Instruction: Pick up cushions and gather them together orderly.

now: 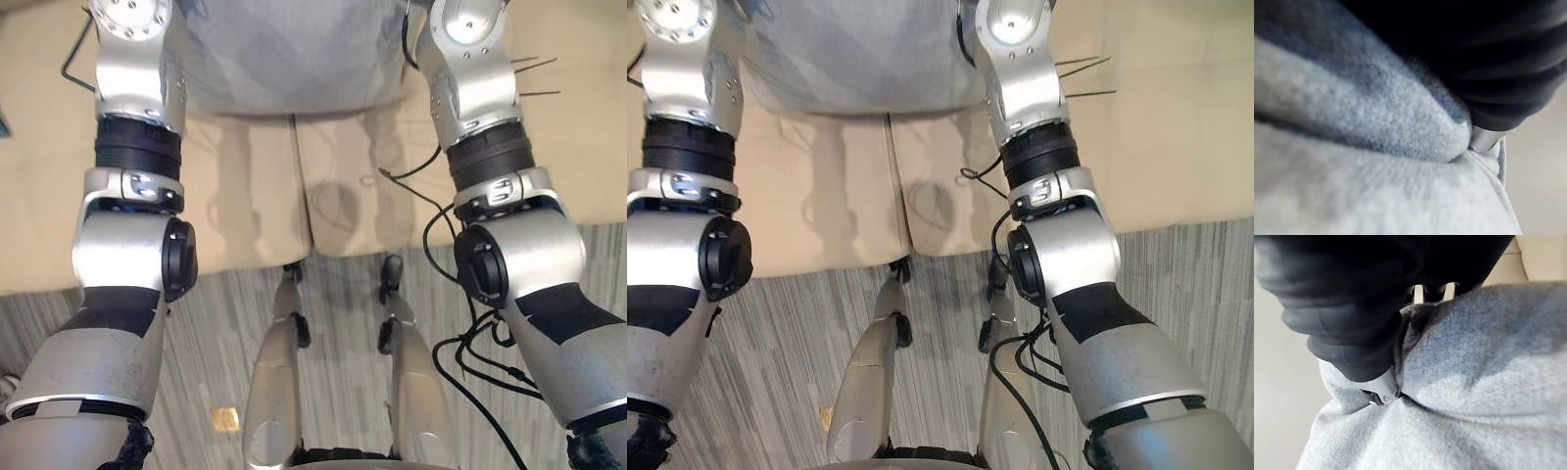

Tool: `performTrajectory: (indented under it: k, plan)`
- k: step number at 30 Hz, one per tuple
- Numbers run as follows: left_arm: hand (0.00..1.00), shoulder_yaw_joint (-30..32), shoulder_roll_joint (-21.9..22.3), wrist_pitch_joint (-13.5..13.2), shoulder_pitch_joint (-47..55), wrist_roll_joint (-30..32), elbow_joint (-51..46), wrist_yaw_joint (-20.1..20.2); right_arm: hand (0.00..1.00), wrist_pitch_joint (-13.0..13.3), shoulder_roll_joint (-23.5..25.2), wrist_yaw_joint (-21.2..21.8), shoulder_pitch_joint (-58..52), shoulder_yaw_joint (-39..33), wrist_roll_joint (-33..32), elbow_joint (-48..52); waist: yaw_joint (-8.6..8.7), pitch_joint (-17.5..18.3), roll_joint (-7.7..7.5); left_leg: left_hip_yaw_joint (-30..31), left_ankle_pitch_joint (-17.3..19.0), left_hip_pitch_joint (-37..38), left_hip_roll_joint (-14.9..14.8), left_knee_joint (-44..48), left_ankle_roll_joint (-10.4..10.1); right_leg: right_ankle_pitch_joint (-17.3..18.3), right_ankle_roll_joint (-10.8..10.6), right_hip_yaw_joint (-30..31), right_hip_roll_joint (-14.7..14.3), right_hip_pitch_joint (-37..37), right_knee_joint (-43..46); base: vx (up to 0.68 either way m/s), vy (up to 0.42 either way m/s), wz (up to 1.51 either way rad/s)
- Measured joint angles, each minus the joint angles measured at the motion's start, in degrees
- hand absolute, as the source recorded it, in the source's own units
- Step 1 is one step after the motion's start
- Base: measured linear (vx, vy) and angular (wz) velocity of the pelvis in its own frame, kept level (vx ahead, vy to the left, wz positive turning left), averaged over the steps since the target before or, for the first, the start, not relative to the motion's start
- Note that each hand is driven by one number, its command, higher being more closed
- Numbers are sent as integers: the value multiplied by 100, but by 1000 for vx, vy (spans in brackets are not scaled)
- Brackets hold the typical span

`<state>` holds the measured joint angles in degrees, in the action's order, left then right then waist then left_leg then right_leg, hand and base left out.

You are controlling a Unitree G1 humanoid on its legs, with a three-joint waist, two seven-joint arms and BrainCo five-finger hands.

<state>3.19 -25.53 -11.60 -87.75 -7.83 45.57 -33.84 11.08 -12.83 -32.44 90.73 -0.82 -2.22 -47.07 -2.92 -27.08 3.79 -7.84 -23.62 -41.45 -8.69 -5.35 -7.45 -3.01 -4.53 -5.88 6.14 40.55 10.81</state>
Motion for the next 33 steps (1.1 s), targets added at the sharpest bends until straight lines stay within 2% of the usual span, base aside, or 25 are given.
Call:
performTrajectory:
  k: [3,10,15,17,20,21,22,23,24,25,26,27,29,30,33]
  plan:
    - [0,112,11,-4,-92,-197,16,21,0,41,-133,5,119,0,1,40,-89,-85,4,29,-1,-198,-14,0,2,27,19,-56,-5,180,51,17,7,11]
    - [0,205,53,-130,-94,-628,-11,378,0,34,-599,4,123,16,-3,501,-114,-95,0,122,-1,-436,91,1,1,505,38,-233,189,634,890,-3,16,22]
    - [0,206,-350,-122,215,-738,-12,782,0,-19,-1170,65,-149,91,-242,1201,-98,-95,-2,101,-1,-453,99,2,2,523,48,-246,214,675,984,-20,-48,4]
    - [0,228,-728,-112,529,-739,-105,924,0,-14,-1583,251,-438,77,-474,1491,-73,-93,-6,70,0,-431,77,2,2,523,49,-266,208,669,1031,-40,-72,0]
    - [0,460,-989,-109,1024,-746,-360,1024,0,-12,-1895,428,-866,57,-688,1758,-69,-88,-15,5,0,-297,70,2,1,536,70,-228,211,596,1110,-38,-87,-3]
    - [0,574,-1014,-108,1464,-777,-652,1059,0,-10,-1969,557,-1375,15,-805,2054,-51,-85,-21,-6,9,-119,67,0,-4,567,57,-224,208,419,1109,-32,-120,5]
    - [0,581,-1024,-118,2065,-787,-1001,1121,0,-1,-1981,669,-2003,20,-901,2356,-18,-45,-40,-58,287,118,68,0,-97,686,13,-199,213,234,1189,-29,-124,-1]
    - [0,580,-1026,-141,2473,-788,-1208,1144,0,20,-1979,749,-2390,46,-922,2500,-33,100,-49,-114,638,187,65,-4,4,752,7,-194,198,226,1260,-5,-115,11]
    - [0,573,-1017,-246,3339,-789,-1651,1173,0,124,-1979,897,-3300,21,-955,2858,37,419,-159,-322,1041,215,91,-3,-162,786,15,-166,323,215,1237,41,-65,16]
    - [0,591,-989,-322,3936,-787,-1827,1257,0,161,-1979,1001,-3902,-29,-967,3054,72,445,-219,-456,1044,363,109,136,-175,758,-10,-165,386,24,1104,76,-84,15]
    - [0,599,-932,-350,4260,-786,-1839,1315,0,189,-1957,1083,-4225,-75,-989,3102,58,450,-210,-470,895,523,105,214,-21,776,-38,-144,358,-91,1109,97,-101,-3]
    - [0,620,-703,-358,5011,-786,-1902,1457,0,218,-1735,1240,-5038,-280,-1065,3219,91,457,-213,-457,777,785,123,182,318,824,-73,-79,324,-346,1129,79,-109,-2]
    - [0,591,-291,-362,5963,-773,-2125,1689,0,247,-1351,1427,-6101,-486,-1121,3240,182,628,-229,-349,786,974,191,83,325,886,-99,-171,350,-597,1023,101,-64,17]
    - [0,577,69,-362,6698,-747,-2177,1892,0,245,-1066,1605,-6808,-557,-1121,3201,208,672,-233,-306,785,1139,189,15,325,886,-99,-223,318,-833,879,134,-57,16]
    - [0,521,812,-265,8065,-580,-2123,2282,0,226,-456,2051,-8110,-606,-960,3010,216,696,-253,-284,789,1583,176,6,325,885,-98,-253,273,-1400,618,129,-89,5]
